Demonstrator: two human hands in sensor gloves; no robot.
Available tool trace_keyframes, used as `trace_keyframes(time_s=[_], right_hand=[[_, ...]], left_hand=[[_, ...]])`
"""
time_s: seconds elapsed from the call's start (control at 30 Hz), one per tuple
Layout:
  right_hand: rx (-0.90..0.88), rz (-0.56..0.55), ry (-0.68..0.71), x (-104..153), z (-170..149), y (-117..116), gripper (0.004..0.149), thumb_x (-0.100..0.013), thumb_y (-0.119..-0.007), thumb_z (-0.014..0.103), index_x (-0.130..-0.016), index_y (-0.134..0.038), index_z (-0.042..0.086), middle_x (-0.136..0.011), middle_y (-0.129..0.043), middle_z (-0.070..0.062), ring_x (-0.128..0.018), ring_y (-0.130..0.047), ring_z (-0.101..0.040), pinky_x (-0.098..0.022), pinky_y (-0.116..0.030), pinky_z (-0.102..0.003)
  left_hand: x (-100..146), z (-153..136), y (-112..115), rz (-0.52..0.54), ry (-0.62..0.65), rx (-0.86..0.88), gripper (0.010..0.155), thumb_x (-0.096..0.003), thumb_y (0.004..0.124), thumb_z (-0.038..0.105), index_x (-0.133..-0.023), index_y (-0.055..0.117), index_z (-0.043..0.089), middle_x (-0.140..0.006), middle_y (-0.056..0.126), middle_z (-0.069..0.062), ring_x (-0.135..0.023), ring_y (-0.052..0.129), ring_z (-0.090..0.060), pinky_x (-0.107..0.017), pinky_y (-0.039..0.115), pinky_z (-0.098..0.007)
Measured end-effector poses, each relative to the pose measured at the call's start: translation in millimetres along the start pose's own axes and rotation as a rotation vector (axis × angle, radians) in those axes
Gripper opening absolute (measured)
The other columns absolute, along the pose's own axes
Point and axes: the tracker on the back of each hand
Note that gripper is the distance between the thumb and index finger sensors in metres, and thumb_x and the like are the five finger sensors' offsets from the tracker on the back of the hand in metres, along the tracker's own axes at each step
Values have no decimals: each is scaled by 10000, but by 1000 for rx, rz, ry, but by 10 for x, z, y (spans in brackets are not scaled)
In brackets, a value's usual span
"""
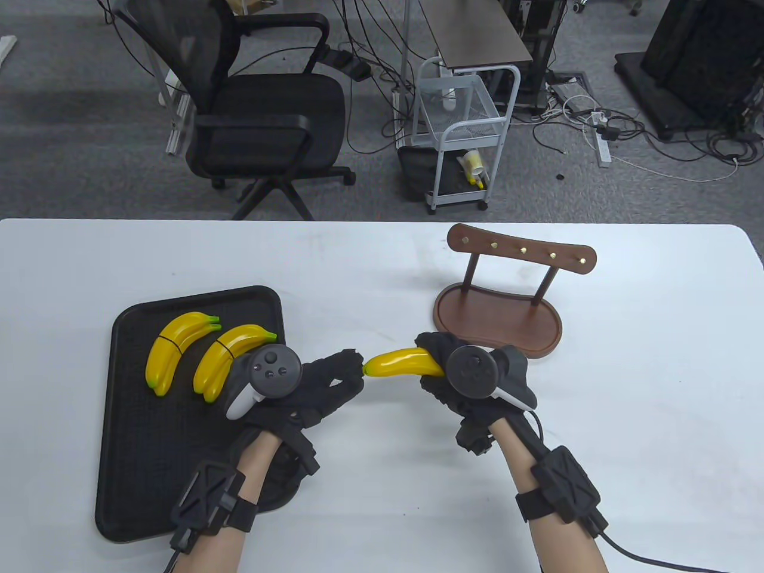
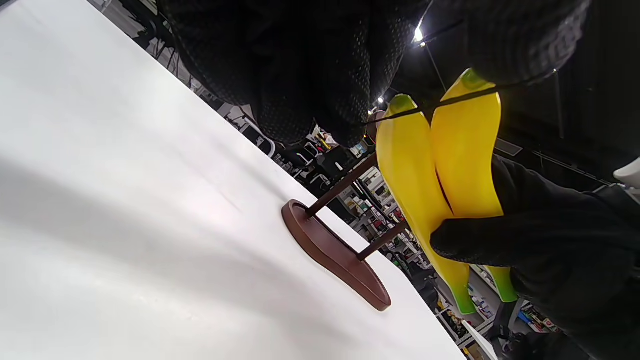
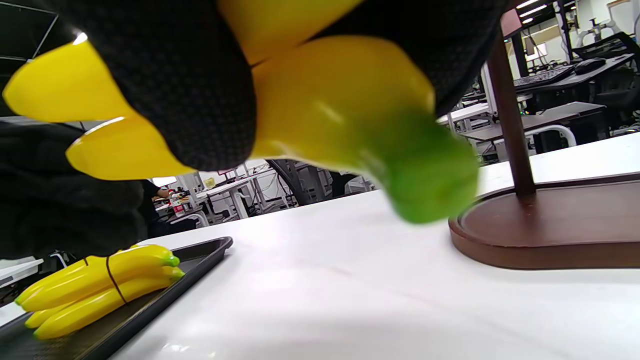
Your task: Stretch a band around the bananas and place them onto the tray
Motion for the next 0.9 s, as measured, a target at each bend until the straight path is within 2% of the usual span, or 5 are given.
trace_keyframes(time_s=[0.43, 0.9], right_hand=[[30, 7, 52, 2, 143, -82, 687, -442, -950, 314, -1020, -628, 133, -1017, -756, -140, -793, -896, -384, -551, -838, -481], [46, -28, 140, 30, 353, -169, 693, -433, -954, 291, -1017, -627, 113, -1016, -750, -159, -798, -893, -392, -561, -841, -490]], left_hand=[[-17, -12, 50, -50, 8, 59, 786, -542, 625, 623, -1091, 609, 61, -1002, 876, -113, -920, 905, -366, -742, 674, -572], [-13, -22, 51, -117, 20, 113, 841, -571, 626, 633, -1127, 571, 5, -1048, 835, -202, -939, 874, -432, -737, 653, -616]])
Point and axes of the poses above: the tracker on the back of each hand, its own z axis roughly to the thumb side, its own x axis roughly from the fingertips to the wrist, y = z × x
